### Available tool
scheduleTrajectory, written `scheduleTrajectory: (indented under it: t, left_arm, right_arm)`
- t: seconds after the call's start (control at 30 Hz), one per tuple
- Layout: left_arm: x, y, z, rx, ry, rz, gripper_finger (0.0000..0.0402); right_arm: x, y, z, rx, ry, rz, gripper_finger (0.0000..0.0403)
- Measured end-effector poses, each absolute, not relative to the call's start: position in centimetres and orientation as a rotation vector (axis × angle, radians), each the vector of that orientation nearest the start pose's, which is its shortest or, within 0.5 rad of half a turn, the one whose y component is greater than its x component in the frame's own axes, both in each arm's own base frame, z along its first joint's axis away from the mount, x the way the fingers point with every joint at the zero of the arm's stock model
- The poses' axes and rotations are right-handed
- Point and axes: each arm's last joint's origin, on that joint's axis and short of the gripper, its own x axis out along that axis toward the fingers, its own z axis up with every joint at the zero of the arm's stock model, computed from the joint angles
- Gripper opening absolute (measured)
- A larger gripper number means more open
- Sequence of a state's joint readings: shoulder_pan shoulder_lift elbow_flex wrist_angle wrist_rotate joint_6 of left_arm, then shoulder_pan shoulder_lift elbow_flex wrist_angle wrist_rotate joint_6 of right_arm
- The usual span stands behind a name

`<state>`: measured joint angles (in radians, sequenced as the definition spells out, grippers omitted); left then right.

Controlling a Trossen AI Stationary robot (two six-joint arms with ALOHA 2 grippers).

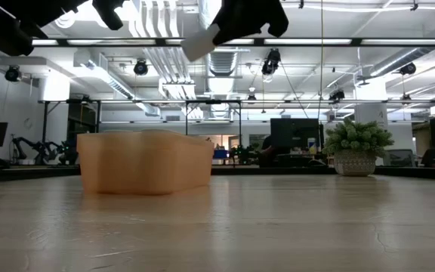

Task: Pick and place pill bottles into a basket
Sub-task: Put the white medicine bottle into the orange bin

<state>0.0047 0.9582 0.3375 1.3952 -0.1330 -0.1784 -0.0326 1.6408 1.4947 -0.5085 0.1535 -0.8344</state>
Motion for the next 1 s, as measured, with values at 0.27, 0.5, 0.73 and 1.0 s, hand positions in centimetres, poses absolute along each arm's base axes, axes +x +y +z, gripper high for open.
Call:
scheduleTrajectory:
  t: [0.27,0.5,0.73,1.0]
  left_arm:
    - [16.4,0.5,29.3,-0.244,-0.801,0.049,0.0265]
    - [16.2,0.5,29.0,-0.244,-0.798,0.049,0.0265]
    - [15.5,0.5,28.5,-0.244,-0.801,0.049,0.0265]
    - [14.9,0.4,28.4,-0.244,-0.815,0.047,0.0265]
  right_arm:
    - [39.0,0.5,31.9,-0.912,0.873,0.154,0.0147]
    - [40.8,2.2,32.4,-0.942,0.984,0.241,0.0147]
    - [42.7,2.4,31.4,-0.930,1.140,0.361,0.0147]
    - [44.4,2.9,31.4,-0.874,1.129,0.490,0.0147]
